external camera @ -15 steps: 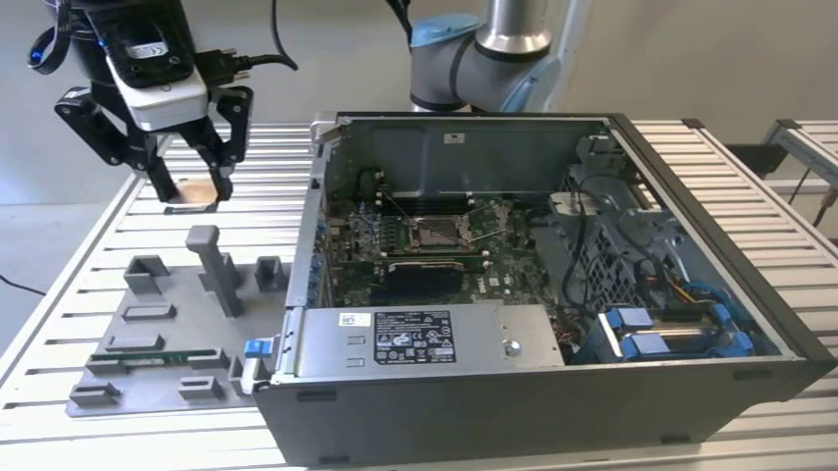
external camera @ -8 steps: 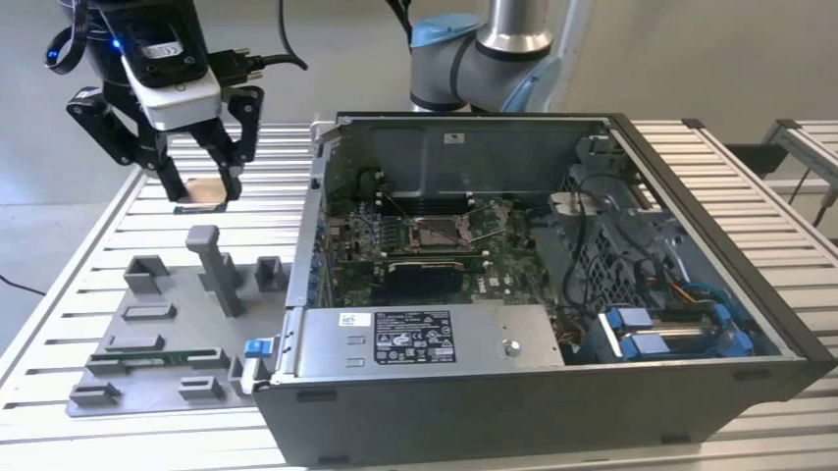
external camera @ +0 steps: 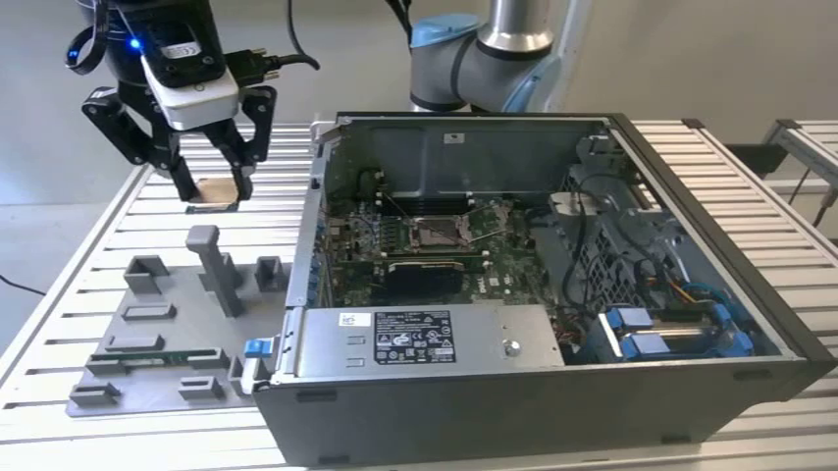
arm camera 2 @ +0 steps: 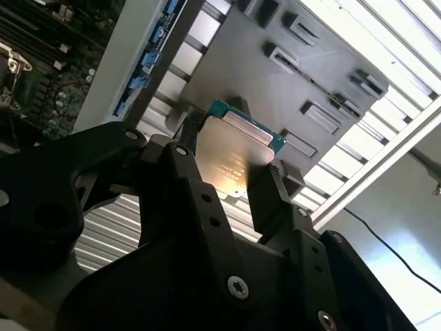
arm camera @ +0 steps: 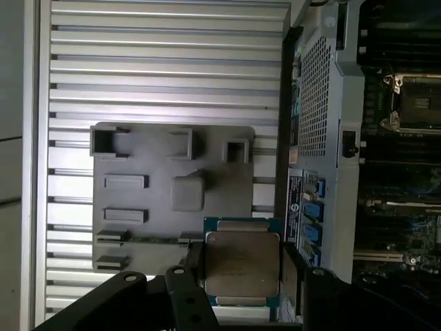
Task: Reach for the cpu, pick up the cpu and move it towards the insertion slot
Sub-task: 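Pick up the cpu and move it towards the insertion slot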
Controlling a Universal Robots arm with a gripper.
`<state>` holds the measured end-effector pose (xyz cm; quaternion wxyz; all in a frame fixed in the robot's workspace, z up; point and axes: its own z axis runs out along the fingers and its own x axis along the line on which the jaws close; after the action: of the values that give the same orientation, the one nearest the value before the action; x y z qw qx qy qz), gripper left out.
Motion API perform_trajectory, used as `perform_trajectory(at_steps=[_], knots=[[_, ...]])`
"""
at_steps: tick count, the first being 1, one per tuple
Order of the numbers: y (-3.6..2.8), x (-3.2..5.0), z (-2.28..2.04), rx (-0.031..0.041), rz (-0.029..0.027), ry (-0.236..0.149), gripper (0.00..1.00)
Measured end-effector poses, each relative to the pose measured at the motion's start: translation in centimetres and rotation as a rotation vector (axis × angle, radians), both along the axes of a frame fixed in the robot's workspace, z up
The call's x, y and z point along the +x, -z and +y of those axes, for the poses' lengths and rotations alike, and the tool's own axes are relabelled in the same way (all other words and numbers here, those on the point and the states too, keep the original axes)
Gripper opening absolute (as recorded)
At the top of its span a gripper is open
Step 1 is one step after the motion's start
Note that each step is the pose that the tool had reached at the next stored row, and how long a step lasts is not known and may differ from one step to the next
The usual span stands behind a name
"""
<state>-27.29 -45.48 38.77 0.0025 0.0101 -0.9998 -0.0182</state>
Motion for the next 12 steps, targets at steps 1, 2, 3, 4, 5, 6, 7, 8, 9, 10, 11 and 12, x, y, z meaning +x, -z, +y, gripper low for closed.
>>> perform_trajectory(at_steps=[1, 2, 3, 4, 5, 6, 7, 8, 9, 10, 11, 12], knots=[[0.0, 0.14, 0.0, 0.0, 0.0, 0.0, 0.0], [0.0, 0.29, 0.0, 0.0, 0.0001, 0.0, 0.0], [0.0, 0.42, 0.0, 0.0, 0.0, 0.0, 0.0], [0.0, 0.57, 0.0, 0.0, 0.0, 0.0, 0.0], [0.0, 0.71, 0.0, 0.0, 0.0001, 0.0, 0.0], [0.0, 0.85, 0.0, 0.0, 0.0, 0.0, 0.0], [0.0, 0.99, 0.0, 0.0, 0.0, 0.0, 0.0], [0.0, 1.14, 0.0, -0.0001, 0.0001, 0.0, 0.0], [0.0, 1.29, 0.0, -0.0001, 0.0, 0.0, 0.0], [0.0, 1.43, 0.0, 0.0, 0.0, 0.0, 0.0], [0.0, 1.58, 0.0, 0.0, 0.0001, 0.0, 0.0], [0.0, 1.72, 0.0, 0.0, 0.0001, 0.0, 0.0]])
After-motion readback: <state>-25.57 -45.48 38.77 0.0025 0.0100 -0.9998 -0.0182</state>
